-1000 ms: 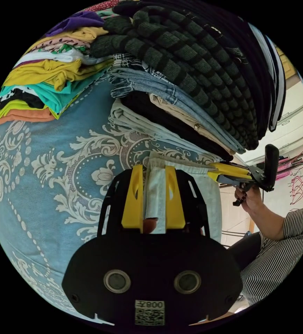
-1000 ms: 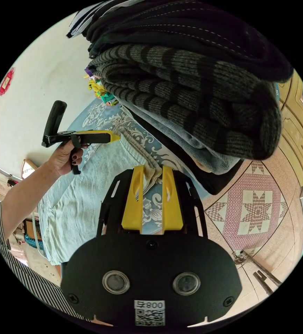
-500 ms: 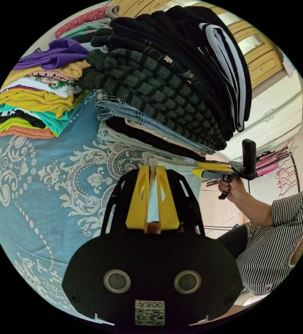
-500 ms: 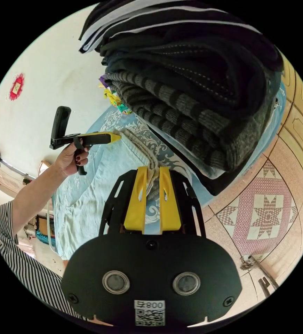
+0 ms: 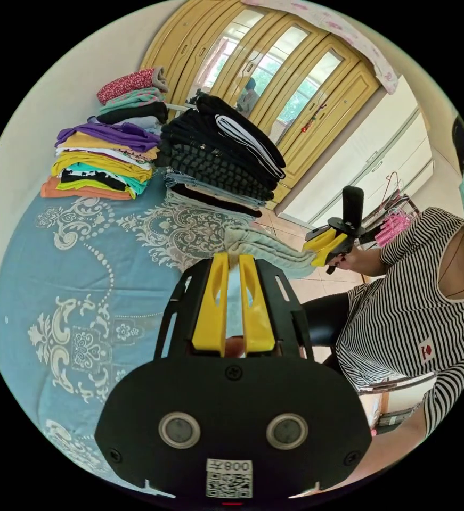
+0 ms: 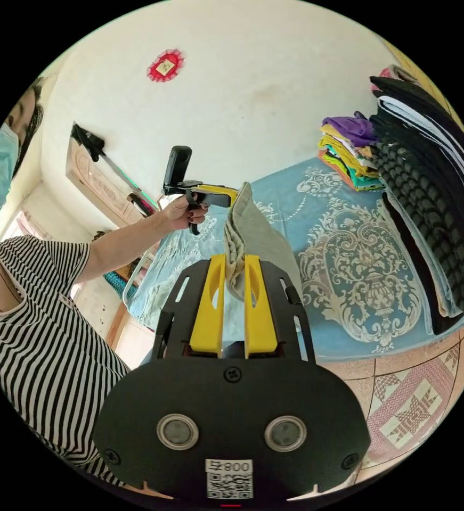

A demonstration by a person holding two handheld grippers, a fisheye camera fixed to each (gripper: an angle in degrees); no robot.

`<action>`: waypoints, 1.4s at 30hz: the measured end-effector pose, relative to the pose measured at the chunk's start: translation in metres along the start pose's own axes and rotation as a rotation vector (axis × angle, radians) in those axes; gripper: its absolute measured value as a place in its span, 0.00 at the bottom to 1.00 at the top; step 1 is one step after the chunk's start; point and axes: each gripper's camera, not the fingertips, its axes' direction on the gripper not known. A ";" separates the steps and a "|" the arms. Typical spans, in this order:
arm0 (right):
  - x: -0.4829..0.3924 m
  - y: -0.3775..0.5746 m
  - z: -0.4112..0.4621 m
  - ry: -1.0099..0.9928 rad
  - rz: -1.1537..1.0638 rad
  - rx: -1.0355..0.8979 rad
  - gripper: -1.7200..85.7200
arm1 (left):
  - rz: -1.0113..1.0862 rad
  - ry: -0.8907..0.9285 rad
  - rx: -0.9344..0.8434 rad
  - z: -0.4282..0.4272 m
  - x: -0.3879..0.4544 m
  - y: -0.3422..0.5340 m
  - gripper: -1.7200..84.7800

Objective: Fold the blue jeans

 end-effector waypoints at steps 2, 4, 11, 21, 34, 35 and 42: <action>-0.027 0.003 0.037 -0.057 -0.060 -0.070 0.09 | -0.041 -0.017 -0.012 -0.012 0.003 0.033 0.05; -0.043 0.005 0.064 -0.093 -0.092 -0.118 0.09 | -0.094 -0.029 -0.013 -0.021 0.004 0.066 0.05; -0.092 0.018 0.175 -0.176 -0.188 -0.342 0.09 | -0.257 -0.015 -0.014 -0.031 0.000 0.173 0.05; -0.113 0.031 0.297 -0.163 -0.256 -0.567 0.09 | -0.556 -0.092 0.039 -0.027 -0.007 0.291 0.04; -0.119 0.030 0.354 -0.170 -0.348 -0.654 0.03 | -0.719 -0.233 0.074 0.026 0.059 0.341 0.02; -0.113 0.024 0.351 -0.147 -0.334 -0.624 0.03 | -0.715 -0.224 0.129 0.022 0.067 0.344 0.02; -0.078 0.018 0.392 -0.147 -0.259 -0.726 0.02 | -0.773 -0.216 0.121 0.049 0.096 0.364 0.02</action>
